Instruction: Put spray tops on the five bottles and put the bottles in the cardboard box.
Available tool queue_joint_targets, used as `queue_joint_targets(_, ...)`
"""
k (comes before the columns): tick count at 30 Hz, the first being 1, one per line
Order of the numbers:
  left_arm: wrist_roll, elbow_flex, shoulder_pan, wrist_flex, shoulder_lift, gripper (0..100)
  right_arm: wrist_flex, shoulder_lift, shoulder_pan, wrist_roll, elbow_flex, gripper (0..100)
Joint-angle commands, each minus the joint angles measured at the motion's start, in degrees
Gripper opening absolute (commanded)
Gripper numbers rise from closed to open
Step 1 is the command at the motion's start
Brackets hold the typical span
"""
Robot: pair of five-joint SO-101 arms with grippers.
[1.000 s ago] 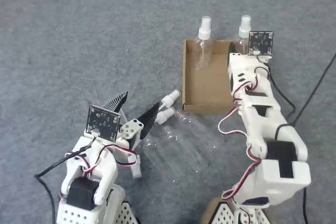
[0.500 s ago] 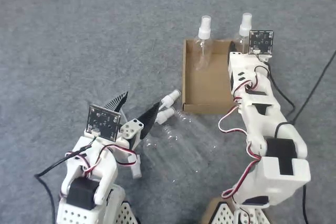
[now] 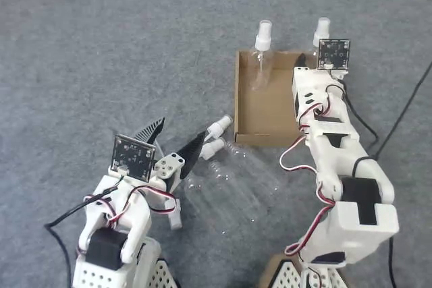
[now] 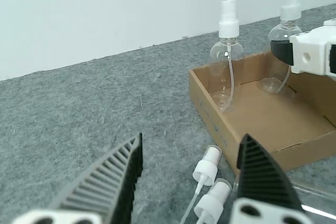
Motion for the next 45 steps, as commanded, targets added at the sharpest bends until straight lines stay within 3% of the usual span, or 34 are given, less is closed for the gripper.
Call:
queue_joint_targets(1, 0.0, -0.3, -0.4, -1.8, -0.5, 27, -0.7, -0.7, -0.3, -0.1, -3.1, 19.9)
queue_joint_targets(12, 0.0, -0.3, -0.4, -1.8, -0.5, 27, -0.7, -0.7, -1.5, -0.2, -3.1, 32.3)
queue_joint_targets(21, 0.0, -0.3, -0.4, -1.8, -0.5, 27, 1.5, -8.2, -1.5, -0.4, -3.7, 32.8)
queue_joint_targets(33, 0.0, -0.4, -0.4, -1.8, -0.5, 27, 31.1, -32.1, -1.8, -0.4, -11.9, 32.5)
queue_joint_targets(40, 0.0, -0.6, -0.4, -1.8, -0.5, 27, 61.4, -46.3, -9.0, -0.1, -12.0, 32.5)
queue_joint_targets(45, 0.1, -0.7, -2.5, -2.2, -0.5, 27, 82.6, -49.9, -18.8, -0.2, -12.0, 32.5)
